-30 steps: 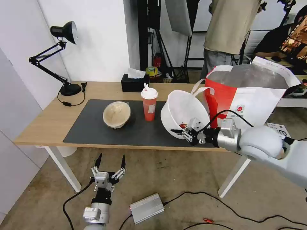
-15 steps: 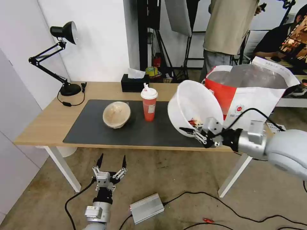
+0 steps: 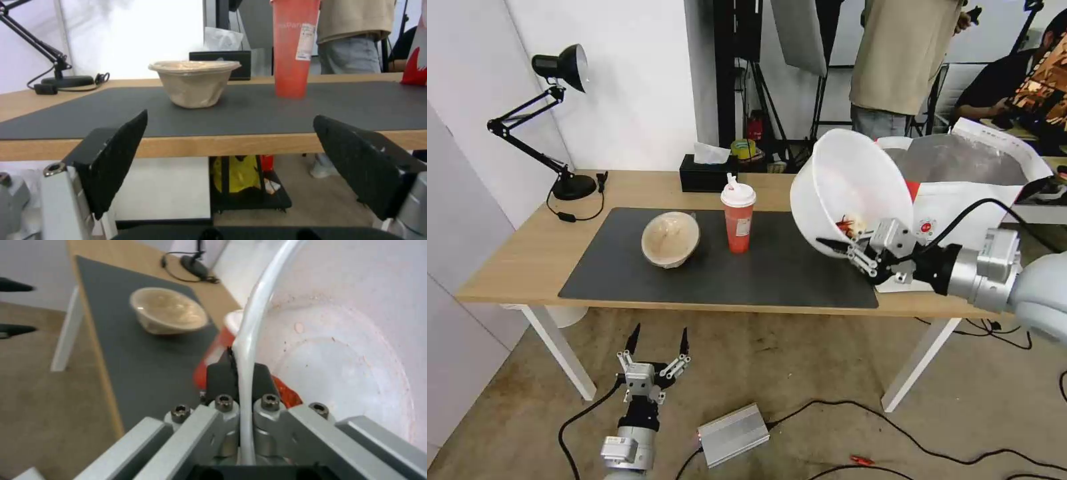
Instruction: Pick up the trash from the table and place it into the takeout bag.
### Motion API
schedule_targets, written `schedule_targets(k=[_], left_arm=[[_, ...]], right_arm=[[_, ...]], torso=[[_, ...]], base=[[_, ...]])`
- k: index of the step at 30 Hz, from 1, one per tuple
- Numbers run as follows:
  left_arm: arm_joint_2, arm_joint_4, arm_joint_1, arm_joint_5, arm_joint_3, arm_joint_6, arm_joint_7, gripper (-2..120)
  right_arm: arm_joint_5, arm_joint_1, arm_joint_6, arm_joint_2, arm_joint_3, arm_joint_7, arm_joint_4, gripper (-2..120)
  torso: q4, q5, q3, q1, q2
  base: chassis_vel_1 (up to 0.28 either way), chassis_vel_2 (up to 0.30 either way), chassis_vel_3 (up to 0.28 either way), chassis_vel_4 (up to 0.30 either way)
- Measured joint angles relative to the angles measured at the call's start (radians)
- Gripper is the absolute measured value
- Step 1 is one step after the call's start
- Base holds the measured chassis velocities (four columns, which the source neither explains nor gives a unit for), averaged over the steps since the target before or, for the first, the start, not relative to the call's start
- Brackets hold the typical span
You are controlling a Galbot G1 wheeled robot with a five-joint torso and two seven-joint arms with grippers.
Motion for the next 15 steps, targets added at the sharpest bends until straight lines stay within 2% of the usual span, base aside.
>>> schedule_targets(k=[15], left_arm=[[0.001,0.006,-0.011,0.000,0.007,-0.001,0.000,100]], right_arm=[[0.009,0.106,0.021,0.038,-0.001,0.001,-0.158,0]], torso=[[0.0000,0.0000,0.000,0.000,0.000]], base=[[0.000,0.000,0.000,0.000]])
